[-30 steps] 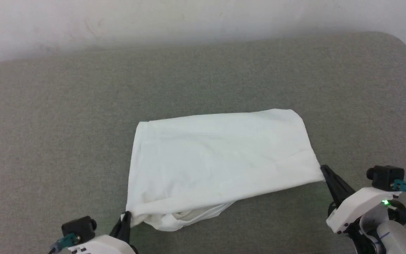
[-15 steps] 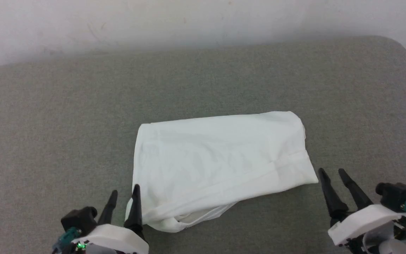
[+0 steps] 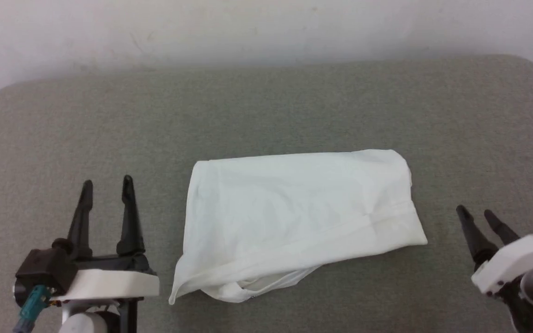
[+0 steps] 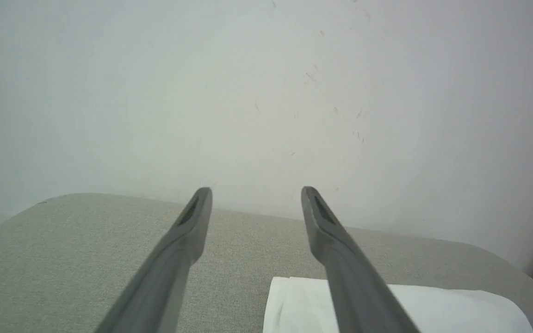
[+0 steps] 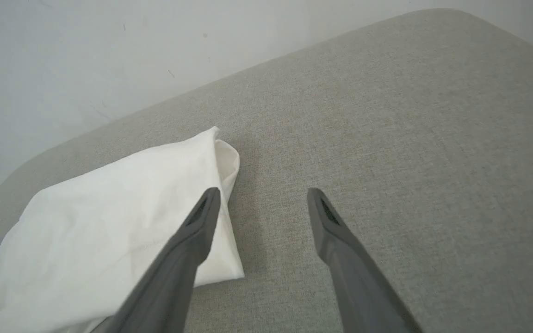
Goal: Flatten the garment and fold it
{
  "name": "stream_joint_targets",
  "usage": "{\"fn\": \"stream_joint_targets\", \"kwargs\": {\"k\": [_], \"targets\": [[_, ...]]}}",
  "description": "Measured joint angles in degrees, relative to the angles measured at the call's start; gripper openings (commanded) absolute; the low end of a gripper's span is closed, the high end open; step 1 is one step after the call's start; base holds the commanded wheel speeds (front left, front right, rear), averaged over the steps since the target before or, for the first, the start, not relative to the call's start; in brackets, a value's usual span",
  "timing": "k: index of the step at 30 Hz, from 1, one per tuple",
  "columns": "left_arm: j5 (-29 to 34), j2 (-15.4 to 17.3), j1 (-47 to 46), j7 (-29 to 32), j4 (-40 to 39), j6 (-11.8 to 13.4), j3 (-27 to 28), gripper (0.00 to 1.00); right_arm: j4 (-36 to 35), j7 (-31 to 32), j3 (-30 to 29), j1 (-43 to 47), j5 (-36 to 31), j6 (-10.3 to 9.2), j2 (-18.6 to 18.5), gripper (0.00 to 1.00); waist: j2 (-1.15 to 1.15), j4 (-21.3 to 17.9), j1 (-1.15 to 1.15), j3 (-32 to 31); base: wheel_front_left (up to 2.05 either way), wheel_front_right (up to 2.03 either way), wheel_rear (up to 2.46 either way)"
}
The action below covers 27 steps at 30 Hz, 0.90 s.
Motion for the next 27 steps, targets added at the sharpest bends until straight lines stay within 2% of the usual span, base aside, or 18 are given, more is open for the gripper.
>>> {"fn": "stream_joint_targets", "kwargs": {"k": [6,12,17,25,26,27], "targets": [[5.37,-1.22,-0.01,-0.01,-1.93,-2.34,2.34,1.00,3.69,12.05,2.13,-7.22,2.63,-0.04,-2.59,1.00,0.00,2.43,0.00,1.52,0.00,0.00,0.00],[6.39,-2.36,-0.88,0.00,-2.07,-4.08,1.68,1.00,8.20,23.73,5.38,-14.25,5.52,-0.04,-4.16,1.00,0.00,4.85,0.00,4.11,0.00,0.00,0.00],[6.43,-2.83,-2.55,0.00,-1.69,-4.95,0.45,1.00,14.70,27.99,6.24,-19.05,5.69,-0.04,-3.66,1.00,0.00,6.48,0.01,6.82,0.00,0.00,0.00],[6.76,-2.99,-3.56,0.00,-0.63,-5.16,-0.74,1.00,21.89,30.49,9.04,-24.09,5.69,-0.04,-3.24,1.00,0.00,8.05,-0.01,10.09,0.00,0.00,0.00],[6.93,-2.99,-3.64,0.00,-0.52,-5.39,-0.86,1.00,22.48,31.04,9.35,-24.65,5.87,-0.03,-3.43,0.73,0.00,8.10,-0.01,10.23,0.00,0.00,0.00],[7.02,-2.99,-3.69,0.00,-0.36,-5.48,-0.96,1.00,23.01,31.43,9.67,-25.05,6.04,-0.03,-3.53,0.28,0.00,8.11,-0.01,10.24,0.00,0.00,0.00]]}}
